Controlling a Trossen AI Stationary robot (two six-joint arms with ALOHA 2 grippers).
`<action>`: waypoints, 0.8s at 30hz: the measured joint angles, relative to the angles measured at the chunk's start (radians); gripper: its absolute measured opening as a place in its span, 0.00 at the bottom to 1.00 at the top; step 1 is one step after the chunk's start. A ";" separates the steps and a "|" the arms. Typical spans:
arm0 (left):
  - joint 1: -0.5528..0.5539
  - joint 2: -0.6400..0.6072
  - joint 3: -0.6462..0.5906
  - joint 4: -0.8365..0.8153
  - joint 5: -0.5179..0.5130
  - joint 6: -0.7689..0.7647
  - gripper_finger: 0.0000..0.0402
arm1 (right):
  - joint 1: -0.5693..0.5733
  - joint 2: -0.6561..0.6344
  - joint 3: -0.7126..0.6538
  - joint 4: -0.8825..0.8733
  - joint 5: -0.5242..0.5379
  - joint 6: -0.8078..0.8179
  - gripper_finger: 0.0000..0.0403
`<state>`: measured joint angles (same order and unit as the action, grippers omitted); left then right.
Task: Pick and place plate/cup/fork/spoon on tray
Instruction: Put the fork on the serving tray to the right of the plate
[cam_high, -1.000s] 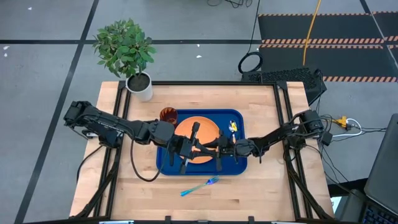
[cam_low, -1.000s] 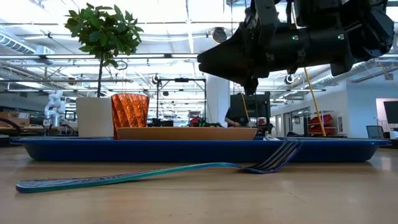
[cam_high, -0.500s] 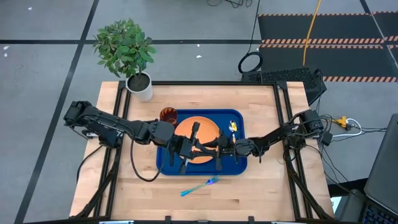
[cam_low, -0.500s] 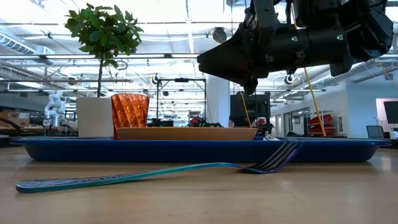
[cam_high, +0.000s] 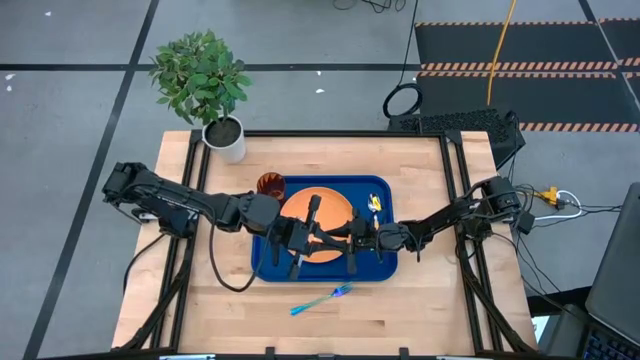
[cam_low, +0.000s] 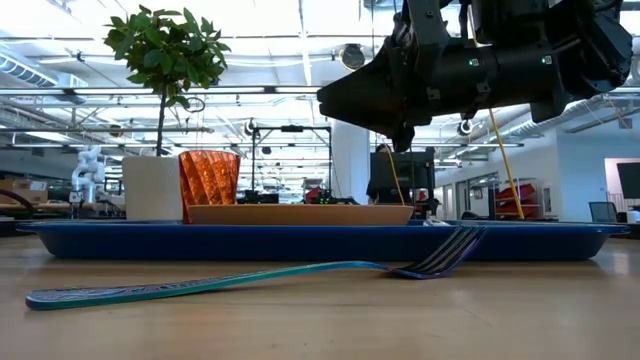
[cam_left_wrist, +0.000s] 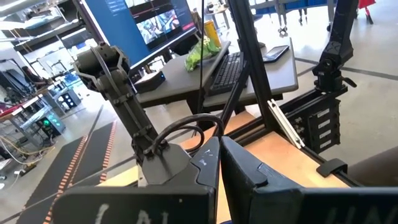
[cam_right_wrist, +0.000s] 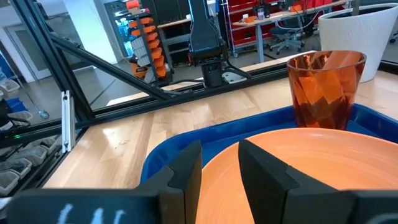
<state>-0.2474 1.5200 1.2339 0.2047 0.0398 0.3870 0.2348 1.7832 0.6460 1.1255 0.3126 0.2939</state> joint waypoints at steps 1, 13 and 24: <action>0.000 0.000 0.000 0.000 0.000 0.000 0.05 | 0.000 0.000 0.000 0.000 0.000 0.000 0.25; 0.000 0.000 0.000 -0.001 0.000 -0.002 0.05 | 0.000 0.000 0.000 0.000 0.000 0.000 0.25; 0.000 0.000 0.000 0.011 0.001 -0.083 0.05 | -0.009 0.000 0.000 0.011 0.000 0.005 0.25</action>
<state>-0.2474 1.5200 1.2339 0.2153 0.0410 0.3043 0.2255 1.7832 0.6460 1.1368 0.3122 0.2993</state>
